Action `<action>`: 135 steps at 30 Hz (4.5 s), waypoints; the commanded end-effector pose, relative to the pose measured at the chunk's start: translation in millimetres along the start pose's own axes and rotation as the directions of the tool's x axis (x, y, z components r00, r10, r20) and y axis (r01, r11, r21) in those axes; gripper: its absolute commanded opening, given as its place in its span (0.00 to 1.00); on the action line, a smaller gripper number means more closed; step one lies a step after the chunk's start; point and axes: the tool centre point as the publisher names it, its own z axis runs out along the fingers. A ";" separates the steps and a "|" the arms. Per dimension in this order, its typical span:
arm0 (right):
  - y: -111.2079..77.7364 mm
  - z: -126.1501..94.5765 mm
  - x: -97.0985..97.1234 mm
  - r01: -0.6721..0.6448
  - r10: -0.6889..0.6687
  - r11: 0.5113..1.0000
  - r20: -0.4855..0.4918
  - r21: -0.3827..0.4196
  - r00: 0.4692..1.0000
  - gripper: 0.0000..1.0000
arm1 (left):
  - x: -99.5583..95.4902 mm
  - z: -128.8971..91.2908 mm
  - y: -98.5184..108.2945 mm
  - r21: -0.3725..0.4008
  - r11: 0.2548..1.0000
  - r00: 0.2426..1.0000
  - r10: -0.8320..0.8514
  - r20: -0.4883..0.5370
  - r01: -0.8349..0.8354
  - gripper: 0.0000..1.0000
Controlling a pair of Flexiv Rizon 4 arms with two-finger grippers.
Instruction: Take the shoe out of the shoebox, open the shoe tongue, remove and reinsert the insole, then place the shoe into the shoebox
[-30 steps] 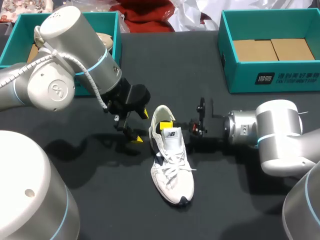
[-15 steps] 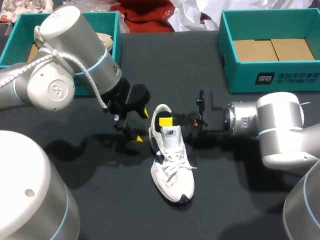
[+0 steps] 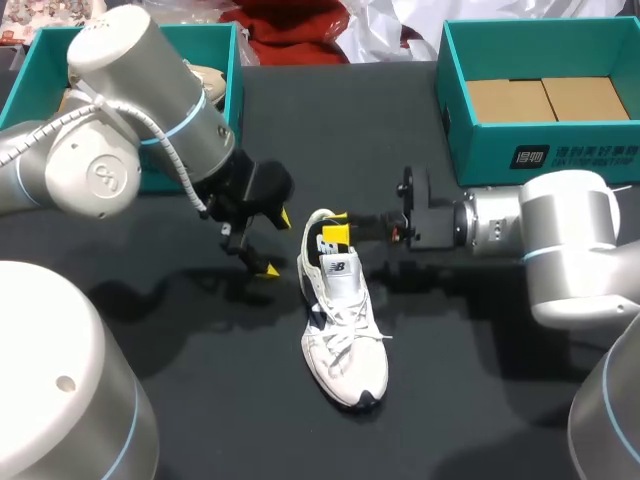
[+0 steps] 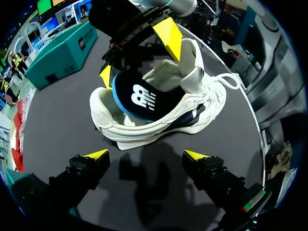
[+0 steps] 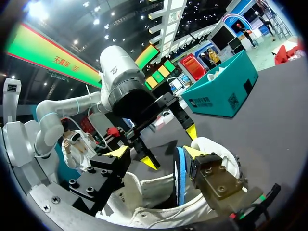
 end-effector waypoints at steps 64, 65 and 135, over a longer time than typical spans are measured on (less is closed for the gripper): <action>61.1 -21.9 32.5 -0.625 0.094 0.742 0.884 0.244 0.457 0.00 | -19.3 -208.3 129.0 -0.042 0.910 0.907 0.405 -0.119 -0.412 1.00; 58.5 -19.1 33.7 -0.632 0.084 0.740 0.900 0.232 0.429 0.00 | -19.3 -208.3 129.0 -0.042 0.910 0.907 0.405 -0.119 -0.412 1.00; -38.0 8.5 -48.5 -0.489 -0.256 0.830 0.962 0.269 0.094 0.00 | -19.3 -208.3 129.0 -0.042 0.910 0.907 0.405 -0.119 -0.412 1.00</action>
